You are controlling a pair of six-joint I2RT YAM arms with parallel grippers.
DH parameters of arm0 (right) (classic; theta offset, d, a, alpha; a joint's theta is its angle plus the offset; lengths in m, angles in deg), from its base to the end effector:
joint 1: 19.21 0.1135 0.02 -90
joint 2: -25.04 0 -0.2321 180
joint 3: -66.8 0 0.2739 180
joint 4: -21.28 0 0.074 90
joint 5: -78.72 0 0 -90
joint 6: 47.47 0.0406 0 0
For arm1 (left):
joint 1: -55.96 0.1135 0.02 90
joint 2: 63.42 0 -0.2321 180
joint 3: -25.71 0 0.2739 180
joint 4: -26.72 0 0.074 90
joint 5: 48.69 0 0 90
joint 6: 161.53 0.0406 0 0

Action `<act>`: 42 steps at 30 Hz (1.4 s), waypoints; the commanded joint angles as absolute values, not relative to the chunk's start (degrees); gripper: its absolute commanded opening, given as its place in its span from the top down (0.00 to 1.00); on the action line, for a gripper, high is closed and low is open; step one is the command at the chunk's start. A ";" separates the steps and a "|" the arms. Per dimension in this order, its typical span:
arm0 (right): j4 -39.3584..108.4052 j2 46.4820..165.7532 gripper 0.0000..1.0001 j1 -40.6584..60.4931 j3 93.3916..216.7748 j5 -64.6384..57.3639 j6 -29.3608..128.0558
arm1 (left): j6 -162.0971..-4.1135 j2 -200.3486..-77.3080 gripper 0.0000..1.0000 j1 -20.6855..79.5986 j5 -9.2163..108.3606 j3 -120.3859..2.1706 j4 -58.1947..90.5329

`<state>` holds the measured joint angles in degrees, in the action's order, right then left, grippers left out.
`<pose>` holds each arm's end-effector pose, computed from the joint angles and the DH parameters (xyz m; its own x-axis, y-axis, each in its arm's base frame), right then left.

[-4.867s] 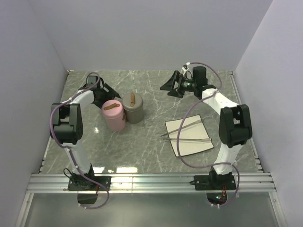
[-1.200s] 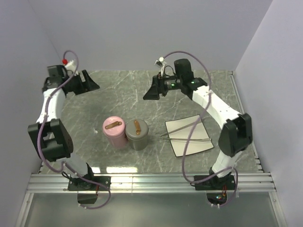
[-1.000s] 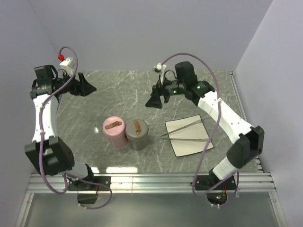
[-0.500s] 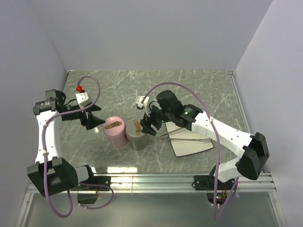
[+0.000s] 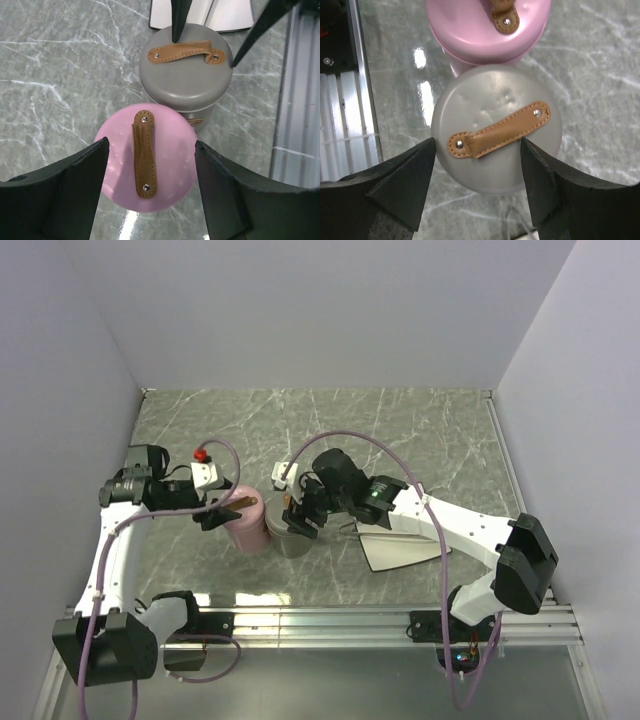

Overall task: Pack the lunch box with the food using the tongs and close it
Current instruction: Adjust the box lid on the packing box.

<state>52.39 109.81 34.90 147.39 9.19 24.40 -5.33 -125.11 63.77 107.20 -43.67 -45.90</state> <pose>0.2016 0.3028 0.2599 -0.0336 -0.5437 -0.8386 -0.9857 0.1565 -0.0620 0.2227 -0.0069 0.2724 -0.0623 0.3687 -0.9275 0.9533 0.2971 0.0541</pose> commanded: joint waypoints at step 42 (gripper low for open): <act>55.81 105.02 0.22 36.34 152.83 7.00 23.55 | -23.17 -124.07 0.22 59.30 101.68 -49.25 -35.60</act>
